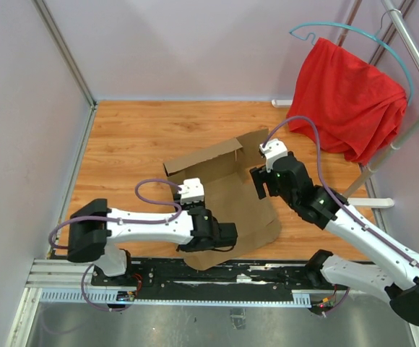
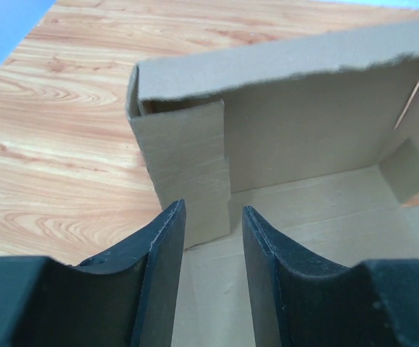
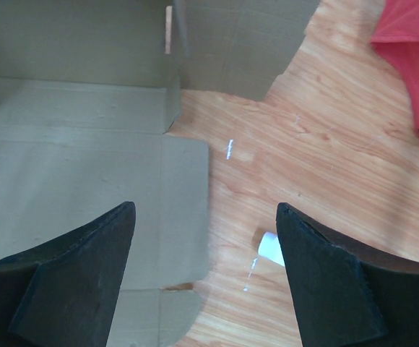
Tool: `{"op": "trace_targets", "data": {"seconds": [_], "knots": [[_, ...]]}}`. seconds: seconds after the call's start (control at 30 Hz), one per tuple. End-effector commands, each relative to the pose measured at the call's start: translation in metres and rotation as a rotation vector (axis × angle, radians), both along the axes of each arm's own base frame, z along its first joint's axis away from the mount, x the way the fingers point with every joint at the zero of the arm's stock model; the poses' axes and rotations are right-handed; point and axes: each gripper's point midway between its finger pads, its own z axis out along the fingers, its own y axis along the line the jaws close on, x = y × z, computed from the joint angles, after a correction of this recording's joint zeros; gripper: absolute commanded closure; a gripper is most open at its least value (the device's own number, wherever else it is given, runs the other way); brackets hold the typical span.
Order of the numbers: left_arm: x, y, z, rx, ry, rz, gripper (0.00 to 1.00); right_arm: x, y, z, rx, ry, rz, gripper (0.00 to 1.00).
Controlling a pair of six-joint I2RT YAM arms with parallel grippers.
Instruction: Fold the paper box
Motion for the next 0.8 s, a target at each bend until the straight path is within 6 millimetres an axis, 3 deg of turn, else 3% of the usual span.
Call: {"op": "trace_targets", "data": {"seconds": [0.0,0.17,0.27,0.33,0.43,0.5,0.63,0.77], "knots": [[-0.001,0.013,0.053,-0.128,-0.072,-0.021,0.57,-0.006,0.018,0.001,0.110,-0.011,0.100,0.20],[-0.001,0.037,0.117,-0.240,-0.188,-0.021,0.56,-0.019,0.042,-0.008,0.260,-0.042,0.219,0.23],[0.007,0.055,0.154,-0.305,-0.239,0.064,0.53,-0.034,0.069,-0.017,0.388,-0.053,0.351,0.28],[0.034,0.065,0.168,-0.361,-0.192,0.034,0.52,-0.042,0.087,-0.020,0.437,-0.068,0.425,0.28],[0.071,0.067,0.176,-0.448,-0.250,-0.205,0.52,-0.055,0.109,-0.024,0.423,-0.080,0.499,0.29],[0.094,0.078,0.177,-0.396,-0.193,-0.154,0.52,-0.059,0.117,-0.023,0.406,-0.084,0.518,0.29],[0.139,0.044,0.193,-0.357,-0.111,-0.311,0.52,-0.063,0.132,-0.022,0.426,-0.102,0.551,0.28],[0.186,0.042,0.192,-0.406,-0.084,-0.417,0.52,-0.060,0.142,-0.022,0.458,-0.138,0.538,0.28]]}}
